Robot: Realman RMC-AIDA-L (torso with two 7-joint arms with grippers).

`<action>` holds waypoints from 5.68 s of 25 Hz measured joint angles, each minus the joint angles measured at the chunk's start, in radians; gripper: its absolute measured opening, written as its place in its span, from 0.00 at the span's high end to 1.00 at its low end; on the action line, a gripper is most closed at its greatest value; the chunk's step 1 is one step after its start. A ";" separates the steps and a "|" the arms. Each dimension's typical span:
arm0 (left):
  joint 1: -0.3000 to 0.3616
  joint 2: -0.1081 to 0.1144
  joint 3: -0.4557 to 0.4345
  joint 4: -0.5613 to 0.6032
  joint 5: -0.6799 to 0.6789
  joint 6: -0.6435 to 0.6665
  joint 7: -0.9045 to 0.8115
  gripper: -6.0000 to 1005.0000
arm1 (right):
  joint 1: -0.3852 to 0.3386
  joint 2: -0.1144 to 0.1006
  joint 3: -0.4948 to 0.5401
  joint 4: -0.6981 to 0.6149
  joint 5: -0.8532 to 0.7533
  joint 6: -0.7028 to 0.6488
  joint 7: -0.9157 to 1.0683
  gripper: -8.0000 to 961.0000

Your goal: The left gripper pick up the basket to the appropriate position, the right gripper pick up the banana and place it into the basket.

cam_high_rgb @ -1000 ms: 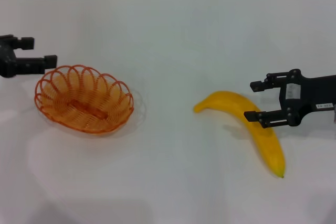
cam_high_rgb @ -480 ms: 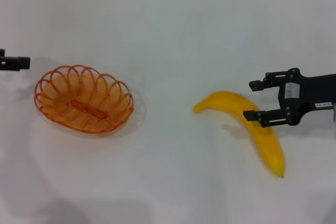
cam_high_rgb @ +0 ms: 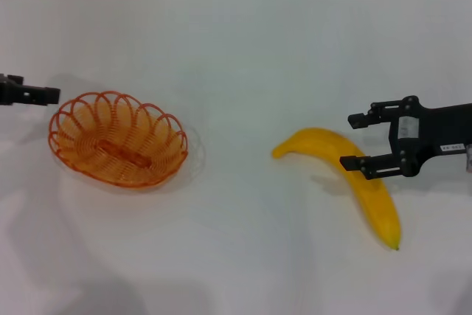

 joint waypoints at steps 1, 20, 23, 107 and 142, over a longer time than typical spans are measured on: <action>-0.006 -0.002 0.000 -0.008 0.003 -0.001 0.006 0.17 | 0.000 0.000 0.000 0.000 0.000 0.000 0.000 0.21; -0.061 -0.049 0.026 -0.115 0.107 -0.120 0.029 0.19 | 0.006 0.000 -0.001 0.011 0.001 0.000 0.000 0.21; -0.073 -0.050 0.041 -0.147 0.111 -0.141 0.030 0.19 | 0.006 0.000 -0.001 0.011 0.001 0.000 0.001 0.21; -0.066 -0.073 0.078 -0.166 -0.036 -0.206 0.104 0.90 | 0.014 0.000 -0.019 0.026 -0.001 0.000 0.012 0.22; -0.018 -0.074 0.066 -0.401 -0.374 -0.363 0.238 0.88 | 0.047 0.000 -0.033 0.068 -0.038 0.017 0.011 0.22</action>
